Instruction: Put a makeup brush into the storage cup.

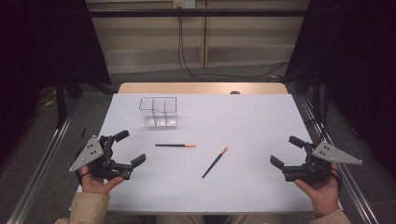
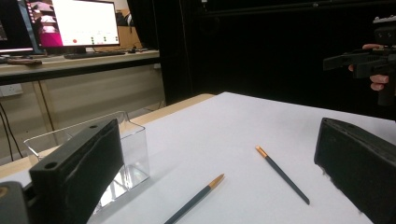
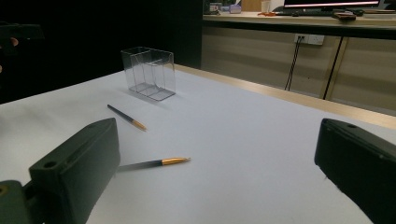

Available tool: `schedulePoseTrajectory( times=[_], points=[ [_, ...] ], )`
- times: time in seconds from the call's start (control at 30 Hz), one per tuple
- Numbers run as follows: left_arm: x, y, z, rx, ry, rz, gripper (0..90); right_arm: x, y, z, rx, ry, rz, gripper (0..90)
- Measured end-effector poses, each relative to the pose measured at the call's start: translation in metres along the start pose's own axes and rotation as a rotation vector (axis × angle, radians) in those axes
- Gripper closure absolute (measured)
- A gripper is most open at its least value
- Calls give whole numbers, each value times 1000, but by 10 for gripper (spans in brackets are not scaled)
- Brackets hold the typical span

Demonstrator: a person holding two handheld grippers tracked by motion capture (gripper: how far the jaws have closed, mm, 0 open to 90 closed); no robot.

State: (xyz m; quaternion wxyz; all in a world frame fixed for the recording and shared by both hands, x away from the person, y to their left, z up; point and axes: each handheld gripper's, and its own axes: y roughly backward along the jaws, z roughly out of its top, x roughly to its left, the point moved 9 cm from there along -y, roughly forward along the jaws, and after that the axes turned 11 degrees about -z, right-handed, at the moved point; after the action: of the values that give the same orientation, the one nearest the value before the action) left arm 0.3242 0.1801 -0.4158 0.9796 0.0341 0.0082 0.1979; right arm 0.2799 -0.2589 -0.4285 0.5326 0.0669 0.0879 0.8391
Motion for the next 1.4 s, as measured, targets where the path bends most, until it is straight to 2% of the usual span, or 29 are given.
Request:
schedulePoseTrajectory(
  times=[0.57,0.8,0.87,0.93,1.13,1.4],
  points=[
    [-1,-6,0,-2,11,-10,9,3,-2,-2,12,4,6,0],
    [-1,-14,1,7,4,-20,11,5,-3,-3,10,0,17,0],
    [-1,-17,3,-4,9,-22,12,5,-3,-3,12,3,17,0],
    [0,-19,3,6,-4,-24,11,6,-3,-3,12,7,19,0],
    [4,-24,5,3,-4,-22,12,7,-4,-3,13,5,26,0],
    [9,-34,5,23,-3,-16,12,10,-5,-2,10,18,33,0]
  ],
)
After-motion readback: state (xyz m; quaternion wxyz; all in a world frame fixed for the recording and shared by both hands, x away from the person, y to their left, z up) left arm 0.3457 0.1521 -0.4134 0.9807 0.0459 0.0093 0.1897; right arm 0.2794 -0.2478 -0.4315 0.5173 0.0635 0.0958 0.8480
